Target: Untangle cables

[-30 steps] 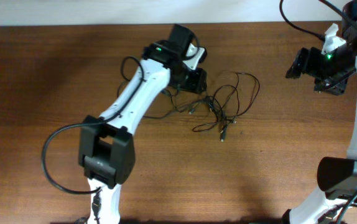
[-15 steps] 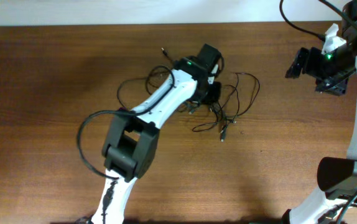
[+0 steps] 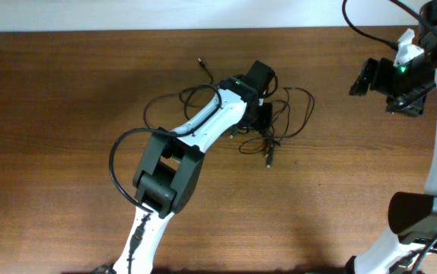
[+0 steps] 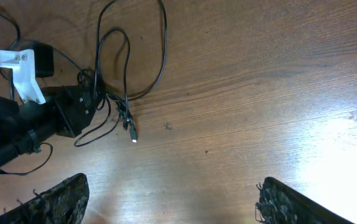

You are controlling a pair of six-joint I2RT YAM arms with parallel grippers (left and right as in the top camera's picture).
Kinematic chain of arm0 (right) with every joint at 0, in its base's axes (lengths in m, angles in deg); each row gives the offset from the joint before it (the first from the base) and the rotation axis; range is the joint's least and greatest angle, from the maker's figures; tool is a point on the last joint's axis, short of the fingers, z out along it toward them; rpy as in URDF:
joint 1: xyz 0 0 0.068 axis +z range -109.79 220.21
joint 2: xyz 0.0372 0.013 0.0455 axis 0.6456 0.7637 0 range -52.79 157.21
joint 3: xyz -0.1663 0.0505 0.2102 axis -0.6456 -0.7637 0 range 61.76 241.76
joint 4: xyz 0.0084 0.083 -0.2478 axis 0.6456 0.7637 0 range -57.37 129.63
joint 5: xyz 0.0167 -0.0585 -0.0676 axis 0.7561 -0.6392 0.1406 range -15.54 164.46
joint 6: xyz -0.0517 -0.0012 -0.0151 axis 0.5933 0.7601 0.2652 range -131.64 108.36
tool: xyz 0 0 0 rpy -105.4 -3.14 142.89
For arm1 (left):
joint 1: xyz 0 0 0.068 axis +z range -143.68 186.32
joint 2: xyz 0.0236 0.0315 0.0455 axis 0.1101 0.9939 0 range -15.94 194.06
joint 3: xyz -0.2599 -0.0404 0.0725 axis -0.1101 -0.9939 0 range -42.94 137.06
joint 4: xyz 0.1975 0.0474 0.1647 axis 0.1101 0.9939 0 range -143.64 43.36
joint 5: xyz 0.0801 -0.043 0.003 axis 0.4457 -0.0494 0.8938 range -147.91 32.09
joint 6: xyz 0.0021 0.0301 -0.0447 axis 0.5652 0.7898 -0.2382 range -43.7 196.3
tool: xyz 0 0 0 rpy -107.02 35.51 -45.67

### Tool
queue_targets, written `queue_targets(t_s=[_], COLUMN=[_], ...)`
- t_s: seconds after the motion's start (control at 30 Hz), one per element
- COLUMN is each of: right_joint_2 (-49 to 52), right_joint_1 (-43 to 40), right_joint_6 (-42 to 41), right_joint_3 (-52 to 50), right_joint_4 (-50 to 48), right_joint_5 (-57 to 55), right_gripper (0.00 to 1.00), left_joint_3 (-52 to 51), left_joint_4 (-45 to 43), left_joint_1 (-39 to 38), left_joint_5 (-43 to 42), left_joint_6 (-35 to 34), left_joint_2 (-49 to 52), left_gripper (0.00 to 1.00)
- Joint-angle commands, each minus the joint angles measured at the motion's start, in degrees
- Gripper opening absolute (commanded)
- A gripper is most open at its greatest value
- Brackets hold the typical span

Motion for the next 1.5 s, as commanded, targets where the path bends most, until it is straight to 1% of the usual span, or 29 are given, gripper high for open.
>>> queue_targets(t_s=[0.0, 0.1, 0.2, 0.37, 0.43, 0.63, 0.8, 0.97, 1.13, 1.2, 1.33, 1.4, 1.47], right_joint_2=[0.2, 0.2, 0.2, 0.2, 0.2, 0.2, 0.2, 0.2, 0.2, 0.2, 0.2, 0.2, 0.2], right_joint_1=[-0.09, -0.09, -0.09, -0.09, -0.09, -0.09, -0.09, -0.09, -0.09, -0.09, -0.09, -0.09, -0.09], right_joint_6=[-0.24, -0.24, -0.22, -0.22, -0.22, -0.22, -0.22, -0.22, -0.22, -0.22, -0.22, -0.22, -0.22], right_joint_3=[0.7, 0.7, 0.7, 0.7, 0.7, 0.7, 0.7, 0.7, 0.7, 0.7, 0.7, 0.7, 0.7], right_joint_4=[0.35, 0.35, 0.35, 0.35, 0.35, 0.35, 0.35, 0.35, 0.35, 0.33, 0.35, 0.35, 0.35], right_joint_5=[-0.87, -0.87, -0.87, -0.87, -0.87, -0.87, -0.87, -0.87, -0.87, -0.87, -0.9, -0.9, -0.9], right_gripper=[0.89, 0.89, 0.89, 0.89, 0.89, 0.89, 0.89, 0.89, 0.89, 0.89, 0.89, 0.89, 0.9], left_joint_3=[-0.17, -0.15, -0.04, 3.76, 3.93, 3.48, 3.48, 3.48, 3.48, 3.48, 3.48, 3.48, 3.48], left_joint_4=[1.95, 4.94, 6.73, 11.23, 10.47, 5.73, 4.31, 3.96, 1.25, 0.09, -0.26, 0.57, 1.64], left_joint_1=[-0.2, -0.52, -0.5, 0.39, 0.74, 0.57, 0.57, 0.28, 0.31, 0.31, 0.31, 0.31, 0.31], left_joint_5=[5.66, 10.12, 10.51, 11.15, 11.1, 11.13, 10.93, 10.88, 10.75, 10.84, 10.91, 10.86, 10.91], left_joint_6=[-0.28, -0.26, -0.24, 0.0, -0.07, -0.09, -0.11, -1.22, -1.6, -1.6, -1.6, -1.6, -1.6], left_joint_2=[1.11, 1.11, 0.98, 0.17, 0.15, 0.52, 1.46, 1.88, 1.97, 2.29, 4.15, 5.55, 5.99], left_gripper=[0.34, 0.34, 0.33, 0.34, 0.38, 0.39, 0.41, 0.39, 0.39, 0.35, 0.32, 0.28, 0.19])
